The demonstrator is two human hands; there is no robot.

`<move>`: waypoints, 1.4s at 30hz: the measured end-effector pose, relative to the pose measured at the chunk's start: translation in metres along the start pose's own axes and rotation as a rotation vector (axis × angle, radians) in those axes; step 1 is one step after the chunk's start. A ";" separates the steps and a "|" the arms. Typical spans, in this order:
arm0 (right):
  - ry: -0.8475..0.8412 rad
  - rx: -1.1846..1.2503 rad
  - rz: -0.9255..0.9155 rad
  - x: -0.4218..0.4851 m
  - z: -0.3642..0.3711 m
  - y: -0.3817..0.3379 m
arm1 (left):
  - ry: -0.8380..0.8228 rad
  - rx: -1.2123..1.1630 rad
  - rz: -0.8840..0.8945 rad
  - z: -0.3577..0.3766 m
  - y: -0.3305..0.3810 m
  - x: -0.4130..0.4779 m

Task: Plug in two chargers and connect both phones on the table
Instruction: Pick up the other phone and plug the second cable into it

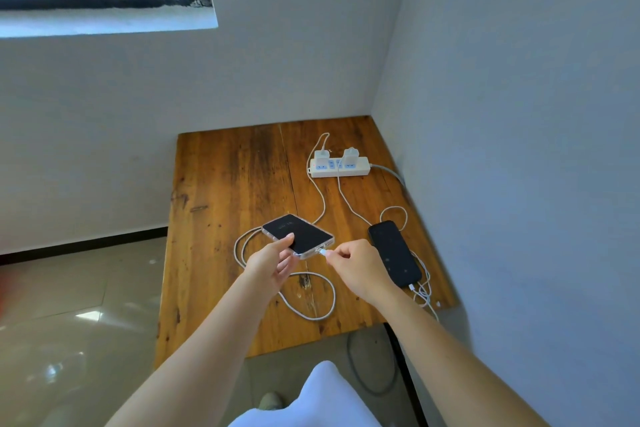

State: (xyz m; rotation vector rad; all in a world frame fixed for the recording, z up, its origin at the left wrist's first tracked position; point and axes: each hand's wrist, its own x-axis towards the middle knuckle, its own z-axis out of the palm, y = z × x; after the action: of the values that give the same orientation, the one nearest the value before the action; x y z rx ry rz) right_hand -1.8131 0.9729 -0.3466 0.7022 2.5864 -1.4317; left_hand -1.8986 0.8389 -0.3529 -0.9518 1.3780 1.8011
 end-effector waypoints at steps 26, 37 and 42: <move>0.050 0.093 0.111 -0.008 0.010 -0.009 | -0.037 0.142 0.051 -0.007 0.000 -0.004; -0.030 0.150 0.138 -0.012 0.007 -0.005 | -0.145 0.128 0.061 -0.009 0.002 -0.005; -0.038 0.134 0.134 -0.012 0.005 -0.002 | -0.200 0.139 0.059 -0.013 0.004 -0.002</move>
State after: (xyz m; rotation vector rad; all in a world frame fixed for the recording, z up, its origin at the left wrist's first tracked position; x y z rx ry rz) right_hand -1.8039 0.9638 -0.3437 0.8392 2.3826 -1.5701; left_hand -1.8989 0.8248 -0.3513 -0.6465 1.3960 1.7650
